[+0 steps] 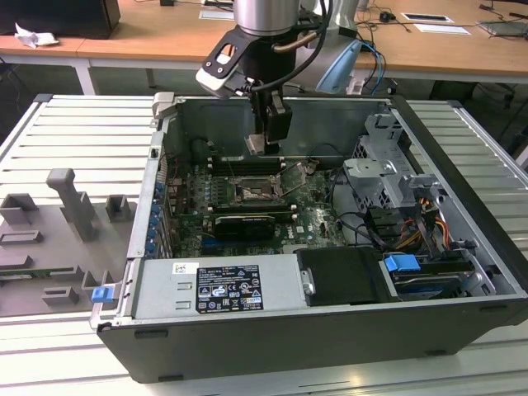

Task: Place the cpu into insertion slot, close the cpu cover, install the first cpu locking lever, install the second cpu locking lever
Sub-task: 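Place the cpu into insertion slot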

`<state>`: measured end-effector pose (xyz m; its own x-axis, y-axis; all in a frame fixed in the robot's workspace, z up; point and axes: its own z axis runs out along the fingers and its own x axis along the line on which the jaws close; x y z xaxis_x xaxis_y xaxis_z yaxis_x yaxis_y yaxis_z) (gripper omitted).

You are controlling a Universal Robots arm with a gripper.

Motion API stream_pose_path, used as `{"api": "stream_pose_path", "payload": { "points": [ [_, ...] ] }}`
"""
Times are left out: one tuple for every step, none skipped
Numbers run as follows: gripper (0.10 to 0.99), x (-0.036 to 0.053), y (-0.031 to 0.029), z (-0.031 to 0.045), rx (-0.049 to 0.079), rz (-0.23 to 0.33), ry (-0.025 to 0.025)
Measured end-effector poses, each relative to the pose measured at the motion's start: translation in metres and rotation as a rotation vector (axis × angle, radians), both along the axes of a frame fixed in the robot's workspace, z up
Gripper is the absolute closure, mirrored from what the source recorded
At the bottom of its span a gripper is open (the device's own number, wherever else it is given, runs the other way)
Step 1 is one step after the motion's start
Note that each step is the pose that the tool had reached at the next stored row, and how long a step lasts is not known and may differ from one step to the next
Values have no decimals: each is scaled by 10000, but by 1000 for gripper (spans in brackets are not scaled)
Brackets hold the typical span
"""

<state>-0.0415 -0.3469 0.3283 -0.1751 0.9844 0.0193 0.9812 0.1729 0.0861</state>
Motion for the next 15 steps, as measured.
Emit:
{"api": "stream_pose_path", "payload": {
  "points": [
    [557, 0, 0, -1, -1, -17, 0],
    [557, 0, 0, -4, 0, -47, 0],
    [557, 0, 0, -5, 0, -67, 0],
    [557, 0, 0, -7, 0, -86, 0],
    [557, 0, 0, -12, -1, -166, 1],
    [557, 0, 0, -16, 0, -234, 0],
    [557, 0, 0, -20, 1, -297, 0],
    [557, 0, 0, -24, -1, -352, 0],
    [557, 0, 0, -28, 0, -400, 0],
    [557, 0, 0, -31, 0, -441, 0],
    [557, 0, 0, -32, -1, -457, 0],
    [557, 0, 0, -34, -1, -482, 0],
    [557, 0, 0, -37, 0, -516, 0],
    [557, 0, 0, -38, 0, -543, 0],
    [557, 0, 0, -40, 0, -563, 0]
  ]
}}
